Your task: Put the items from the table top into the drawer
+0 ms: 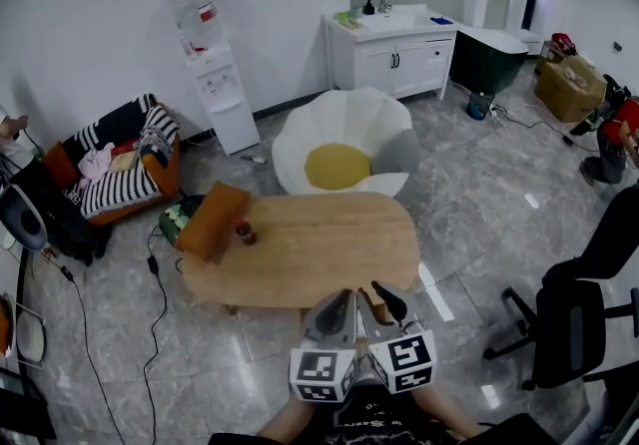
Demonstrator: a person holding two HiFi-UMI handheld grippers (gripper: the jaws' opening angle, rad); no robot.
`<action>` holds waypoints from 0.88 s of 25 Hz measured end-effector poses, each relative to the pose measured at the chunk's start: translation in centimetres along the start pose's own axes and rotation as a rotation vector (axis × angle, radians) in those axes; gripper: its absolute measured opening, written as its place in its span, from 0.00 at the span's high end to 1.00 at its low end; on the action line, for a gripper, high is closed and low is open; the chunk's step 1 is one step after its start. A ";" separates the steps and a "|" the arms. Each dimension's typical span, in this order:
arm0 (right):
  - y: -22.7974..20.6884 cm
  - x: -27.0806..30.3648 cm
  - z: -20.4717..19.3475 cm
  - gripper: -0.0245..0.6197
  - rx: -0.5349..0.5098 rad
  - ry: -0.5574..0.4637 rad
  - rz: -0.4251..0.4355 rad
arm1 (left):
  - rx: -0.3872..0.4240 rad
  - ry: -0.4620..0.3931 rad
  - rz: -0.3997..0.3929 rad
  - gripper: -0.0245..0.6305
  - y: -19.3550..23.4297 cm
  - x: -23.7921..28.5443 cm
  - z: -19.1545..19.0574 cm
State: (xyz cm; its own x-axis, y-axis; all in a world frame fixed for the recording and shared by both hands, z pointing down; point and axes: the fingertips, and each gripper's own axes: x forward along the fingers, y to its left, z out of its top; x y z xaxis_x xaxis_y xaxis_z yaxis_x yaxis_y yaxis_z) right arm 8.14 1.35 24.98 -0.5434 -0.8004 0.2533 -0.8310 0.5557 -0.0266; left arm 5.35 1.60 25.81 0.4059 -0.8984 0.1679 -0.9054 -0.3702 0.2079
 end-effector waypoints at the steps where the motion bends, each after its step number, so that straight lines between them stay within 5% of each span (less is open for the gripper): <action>1: 0.2 0.1 0.0 0.83 0.000 0.000 0.005 | 0.000 0.002 0.001 0.93 0.1 0.0 -0.1; 22: -0.8 0.8 -0.3 0.95 0.027 0.002 0.039 | -0.007 0.013 -0.030 0.93 -0.5 1.6 -0.5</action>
State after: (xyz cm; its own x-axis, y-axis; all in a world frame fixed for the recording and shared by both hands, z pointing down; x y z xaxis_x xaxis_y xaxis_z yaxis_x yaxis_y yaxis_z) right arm 8.40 0.40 25.52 -0.5749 -0.7780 0.2535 -0.8123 0.5800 -0.0620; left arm 6.52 0.45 26.44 0.4345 -0.8836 0.1744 -0.8920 -0.3952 0.2196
